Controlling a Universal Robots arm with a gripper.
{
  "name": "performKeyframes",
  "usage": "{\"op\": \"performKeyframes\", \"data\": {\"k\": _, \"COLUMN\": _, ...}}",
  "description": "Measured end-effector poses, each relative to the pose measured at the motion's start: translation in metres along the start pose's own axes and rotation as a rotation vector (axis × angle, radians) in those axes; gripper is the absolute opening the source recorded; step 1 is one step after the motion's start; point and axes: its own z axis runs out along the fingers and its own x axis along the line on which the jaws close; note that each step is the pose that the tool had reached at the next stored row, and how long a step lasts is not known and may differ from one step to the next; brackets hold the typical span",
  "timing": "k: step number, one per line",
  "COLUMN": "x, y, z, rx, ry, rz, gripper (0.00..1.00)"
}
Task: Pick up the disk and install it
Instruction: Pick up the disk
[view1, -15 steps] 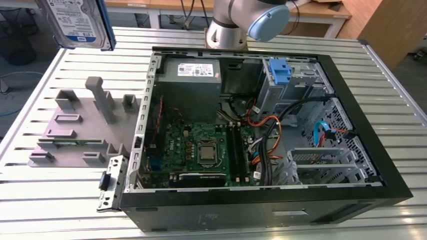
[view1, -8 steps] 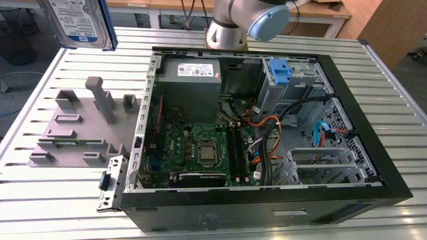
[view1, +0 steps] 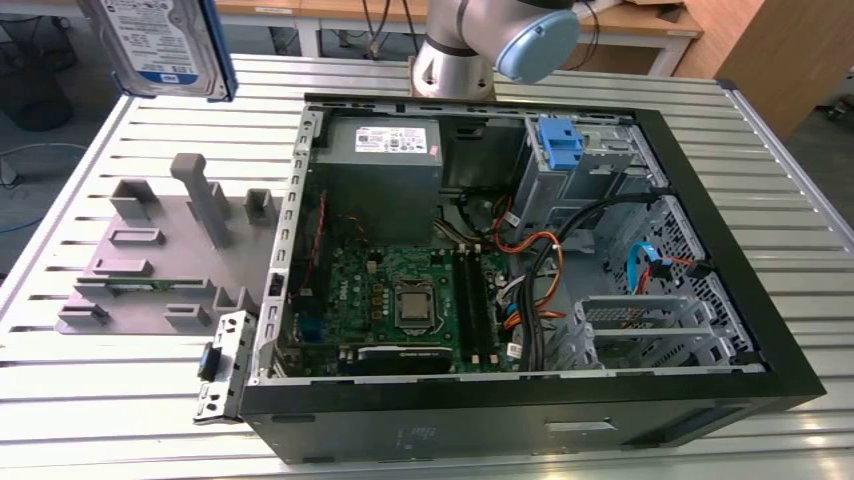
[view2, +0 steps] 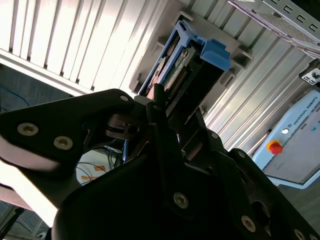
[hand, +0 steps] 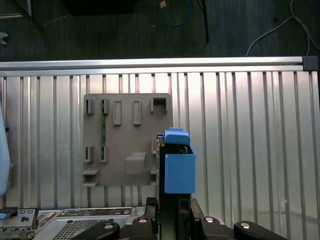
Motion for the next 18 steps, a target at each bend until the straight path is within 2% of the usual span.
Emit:
{"op": "performKeyframes", "data": {"k": 11, "x": -0.0004, "y": -0.0086, "z": -0.0003, "rx": 0.0, "ry": 0.0, "rz": 0.0, "gripper": 0.35}}
{"op": "performKeyframes", "data": {"k": 18, "x": -0.0004, "y": -0.0093, "z": -0.0003, "rx": 0.0, "ry": 0.0, "rz": 0.0, "gripper": 0.35}}
